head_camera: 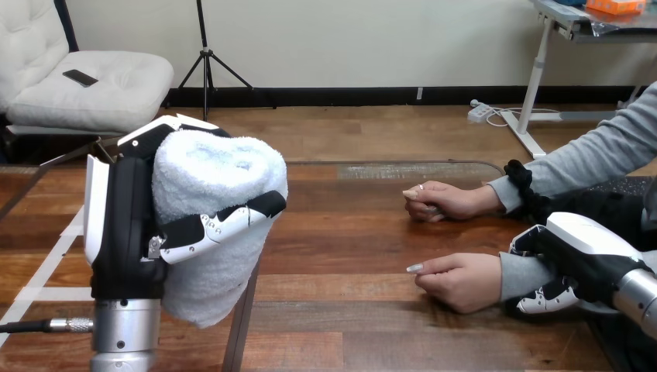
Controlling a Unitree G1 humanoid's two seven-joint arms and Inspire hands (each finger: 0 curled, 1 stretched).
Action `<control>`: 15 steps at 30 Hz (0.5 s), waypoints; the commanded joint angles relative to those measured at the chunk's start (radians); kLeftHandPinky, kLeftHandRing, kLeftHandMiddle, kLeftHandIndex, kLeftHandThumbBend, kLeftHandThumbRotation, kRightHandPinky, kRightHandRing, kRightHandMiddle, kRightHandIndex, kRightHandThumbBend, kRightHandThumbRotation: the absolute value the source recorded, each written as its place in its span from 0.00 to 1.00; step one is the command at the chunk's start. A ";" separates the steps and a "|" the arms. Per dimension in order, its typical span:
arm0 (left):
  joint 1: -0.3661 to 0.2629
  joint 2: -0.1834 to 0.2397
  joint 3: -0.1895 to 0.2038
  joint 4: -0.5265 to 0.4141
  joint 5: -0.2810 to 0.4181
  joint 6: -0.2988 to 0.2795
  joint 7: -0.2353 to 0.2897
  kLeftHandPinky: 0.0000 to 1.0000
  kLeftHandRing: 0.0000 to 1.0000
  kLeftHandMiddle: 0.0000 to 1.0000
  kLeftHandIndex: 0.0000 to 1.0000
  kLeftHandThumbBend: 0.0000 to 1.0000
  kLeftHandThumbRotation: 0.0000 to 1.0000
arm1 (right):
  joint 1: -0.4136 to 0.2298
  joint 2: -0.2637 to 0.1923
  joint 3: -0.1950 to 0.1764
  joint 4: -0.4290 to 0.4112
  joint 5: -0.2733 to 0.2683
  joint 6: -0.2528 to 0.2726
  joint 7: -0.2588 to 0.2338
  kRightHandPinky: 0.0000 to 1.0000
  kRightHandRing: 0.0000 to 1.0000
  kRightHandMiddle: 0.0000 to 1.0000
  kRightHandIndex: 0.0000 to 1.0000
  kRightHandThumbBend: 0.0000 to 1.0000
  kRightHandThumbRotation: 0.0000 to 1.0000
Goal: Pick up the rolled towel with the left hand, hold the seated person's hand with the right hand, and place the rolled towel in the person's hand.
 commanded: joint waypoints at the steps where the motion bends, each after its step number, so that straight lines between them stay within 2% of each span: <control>1: -0.061 0.002 0.017 -0.010 -0.013 -0.021 -0.001 0.31 0.35 0.39 0.39 0.70 0.00 | -0.060 -0.003 0.012 0.015 0.008 -0.032 -0.025 0.30 0.34 0.40 0.40 0.55 0.00; 15: -0.065 0.002 0.018 -0.009 -0.009 -0.024 0.001 0.30 0.34 0.39 0.39 0.70 0.00 | -0.065 0.001 0.011 0.034 0.017 -0.060 -0.051 0.23 0.27 0.33 0.33 0.52 0.00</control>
